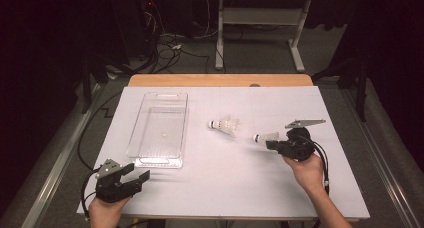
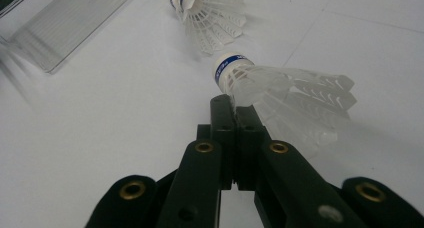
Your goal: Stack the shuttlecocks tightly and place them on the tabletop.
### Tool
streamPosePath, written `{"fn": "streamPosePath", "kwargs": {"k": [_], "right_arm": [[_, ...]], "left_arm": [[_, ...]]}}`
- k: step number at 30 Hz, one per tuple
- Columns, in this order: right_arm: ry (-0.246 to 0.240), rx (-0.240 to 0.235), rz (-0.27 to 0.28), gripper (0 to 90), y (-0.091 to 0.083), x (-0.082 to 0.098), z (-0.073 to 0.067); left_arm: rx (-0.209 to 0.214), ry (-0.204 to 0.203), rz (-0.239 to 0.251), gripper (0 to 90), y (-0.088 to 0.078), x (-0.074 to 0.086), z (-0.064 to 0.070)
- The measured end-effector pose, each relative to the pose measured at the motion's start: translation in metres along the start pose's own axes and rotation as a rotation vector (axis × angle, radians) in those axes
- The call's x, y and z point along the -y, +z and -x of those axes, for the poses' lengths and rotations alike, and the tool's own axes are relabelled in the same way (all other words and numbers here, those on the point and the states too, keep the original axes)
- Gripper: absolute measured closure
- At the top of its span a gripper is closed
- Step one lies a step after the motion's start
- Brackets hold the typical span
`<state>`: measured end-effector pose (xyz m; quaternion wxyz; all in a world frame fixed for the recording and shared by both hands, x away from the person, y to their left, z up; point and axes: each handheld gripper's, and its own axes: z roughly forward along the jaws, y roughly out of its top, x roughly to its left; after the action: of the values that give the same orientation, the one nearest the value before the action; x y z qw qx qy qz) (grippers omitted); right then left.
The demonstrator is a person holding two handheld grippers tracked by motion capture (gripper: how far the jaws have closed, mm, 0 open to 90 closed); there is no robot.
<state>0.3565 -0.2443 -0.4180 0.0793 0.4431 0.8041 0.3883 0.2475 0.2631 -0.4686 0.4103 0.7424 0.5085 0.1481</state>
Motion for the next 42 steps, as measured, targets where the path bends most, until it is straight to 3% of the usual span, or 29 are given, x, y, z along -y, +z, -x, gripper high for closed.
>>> {"fn": "streamPosePath", "kwargs": {"k": [42], "right_arm": [[-0.001,-0.005,0.006,90.0,0.014,-0.028,-0.002]], "left_arm": [[0.013,-0.016,0.001,33.4,0.0,0.0,-0.002]]}}
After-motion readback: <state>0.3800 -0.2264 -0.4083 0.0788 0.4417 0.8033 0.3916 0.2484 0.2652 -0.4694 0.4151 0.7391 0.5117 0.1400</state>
